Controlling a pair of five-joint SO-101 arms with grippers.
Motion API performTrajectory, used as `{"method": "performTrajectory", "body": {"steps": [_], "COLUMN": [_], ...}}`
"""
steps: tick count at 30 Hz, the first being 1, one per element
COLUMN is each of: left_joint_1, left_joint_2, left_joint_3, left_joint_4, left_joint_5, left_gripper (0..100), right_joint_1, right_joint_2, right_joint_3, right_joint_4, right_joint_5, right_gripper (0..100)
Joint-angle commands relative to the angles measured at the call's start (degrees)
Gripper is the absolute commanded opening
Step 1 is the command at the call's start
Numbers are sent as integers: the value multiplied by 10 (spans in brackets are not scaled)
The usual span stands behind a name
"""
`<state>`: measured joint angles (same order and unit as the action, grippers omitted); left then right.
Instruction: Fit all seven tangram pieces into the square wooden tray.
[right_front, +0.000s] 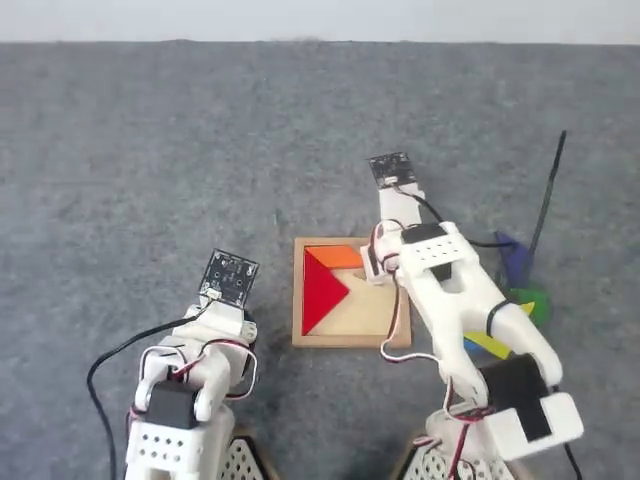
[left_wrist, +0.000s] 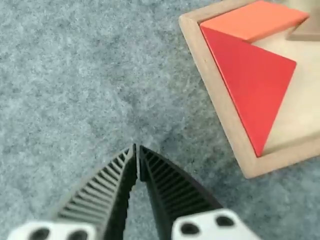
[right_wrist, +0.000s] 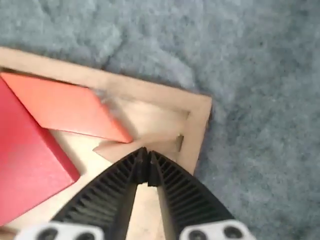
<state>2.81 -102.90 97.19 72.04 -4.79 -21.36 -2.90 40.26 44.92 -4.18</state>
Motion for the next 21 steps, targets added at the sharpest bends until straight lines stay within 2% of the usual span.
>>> {"method": "performTrajectory", "body": {"steps": [1,6,15,21], "left_joint_1": [-3,-3,-3,-3], "left_joint_2": [-12,-12,-12,-12], "left_joint_3": [-7,-7,-7,-7], "left_joint_4": [3,3,3,3], "left_joint_5": [3,3,3,3], "left_gripper": [13,13,13,13], "right_joint_1": [-51,-102,-116,-154], "right_joint_2": [3,7,8,4], "right_joint_3": [-20,-21,-50,-58], "right_joint_4": [11,7,7,8], "right_joint_5": [-6,-4,-4,-2], "right_gripper": [6,6,6,6]}}
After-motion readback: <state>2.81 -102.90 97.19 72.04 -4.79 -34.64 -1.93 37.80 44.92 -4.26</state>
